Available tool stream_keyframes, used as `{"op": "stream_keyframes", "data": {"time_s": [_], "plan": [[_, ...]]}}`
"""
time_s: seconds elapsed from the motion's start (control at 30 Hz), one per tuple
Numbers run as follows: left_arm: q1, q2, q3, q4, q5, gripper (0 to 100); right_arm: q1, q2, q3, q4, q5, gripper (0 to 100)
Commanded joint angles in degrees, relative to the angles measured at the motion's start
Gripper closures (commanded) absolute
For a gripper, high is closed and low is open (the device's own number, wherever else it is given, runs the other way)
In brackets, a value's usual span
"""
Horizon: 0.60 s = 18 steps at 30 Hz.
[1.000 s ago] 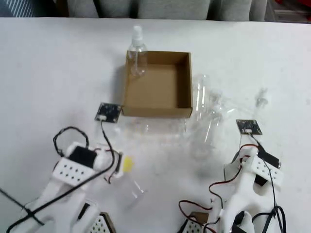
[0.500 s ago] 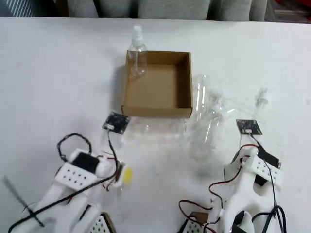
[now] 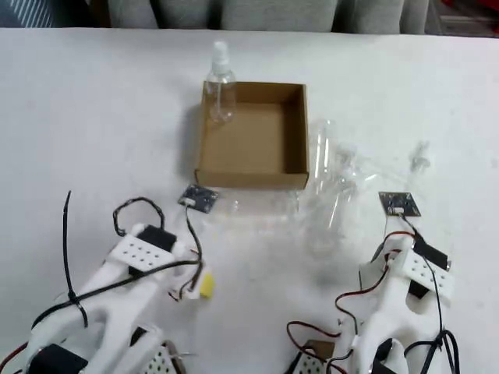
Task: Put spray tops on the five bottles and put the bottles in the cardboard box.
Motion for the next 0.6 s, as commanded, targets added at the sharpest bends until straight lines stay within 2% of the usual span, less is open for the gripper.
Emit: {"op": "stream_keyframes", "data": {"time_s": [0.0,0.1,0.2,0.3,0.47,0.57], "plan": [[0.66,0.31,-3.08,-0.53,-0.62,81,-0.40,0.13,-0.44,-0.57,0.62,97.8],[0.22,0.31,-5.01,-0.18,-0.62,99,-0.40,0.13,-0.44,-0.57,0.62,97.8],[0.22,0.31,-5.36,-0.09,-0.62,94,-0.40,0.13,-0.44,-0.57,0.62,97.8],[0.22,0.31,-5.54,-0.35,-0.62,98,-0.40,0.13,-0.44,-0.57,0.62,97.8],[-0.40,0.40,-9.85,-0.62,-0.18,98,-0.40,0.13,-0.44,-0.57,0.62,97.8],[-0.40,0.84,-12.48,-4.75,-0.18,98,-0.40,0.13,-0.44,-0.57,0.62,97.8]]}}
